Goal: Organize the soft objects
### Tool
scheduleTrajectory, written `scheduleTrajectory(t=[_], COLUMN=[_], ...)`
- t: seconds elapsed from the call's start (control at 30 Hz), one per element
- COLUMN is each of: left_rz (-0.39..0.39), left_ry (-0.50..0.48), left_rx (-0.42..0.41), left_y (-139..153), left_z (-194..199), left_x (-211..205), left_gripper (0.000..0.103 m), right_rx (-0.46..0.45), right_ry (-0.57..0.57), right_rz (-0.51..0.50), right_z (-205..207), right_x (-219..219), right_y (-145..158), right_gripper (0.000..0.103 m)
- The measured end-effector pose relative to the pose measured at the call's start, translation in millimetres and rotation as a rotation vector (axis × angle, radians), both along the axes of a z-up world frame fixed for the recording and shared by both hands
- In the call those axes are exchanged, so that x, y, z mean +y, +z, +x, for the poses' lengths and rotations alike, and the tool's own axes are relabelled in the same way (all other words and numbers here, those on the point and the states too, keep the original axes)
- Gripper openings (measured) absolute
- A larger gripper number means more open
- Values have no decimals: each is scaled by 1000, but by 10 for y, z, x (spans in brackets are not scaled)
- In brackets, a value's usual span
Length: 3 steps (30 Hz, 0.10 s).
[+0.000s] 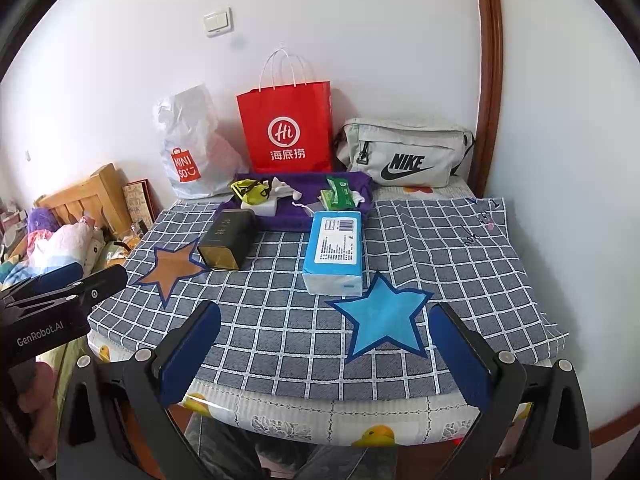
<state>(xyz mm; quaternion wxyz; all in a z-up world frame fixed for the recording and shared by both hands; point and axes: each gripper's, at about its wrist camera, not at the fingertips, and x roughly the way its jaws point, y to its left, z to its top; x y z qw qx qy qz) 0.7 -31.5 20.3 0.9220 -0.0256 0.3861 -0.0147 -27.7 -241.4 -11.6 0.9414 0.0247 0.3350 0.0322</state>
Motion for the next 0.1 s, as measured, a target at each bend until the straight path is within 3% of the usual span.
scheduleTrajectory(t=[0.1], left_rz=[12], left_ry=[-7], left_rx=[-1], left_y=[-21], left_z=[34], left_x=[-23], left_gripper=[85], right_rx=[0], right_ry=[-4], right_rz=[4], right_z=[3], right_x=[-26], right_y=[-9], right_gripper=[102])
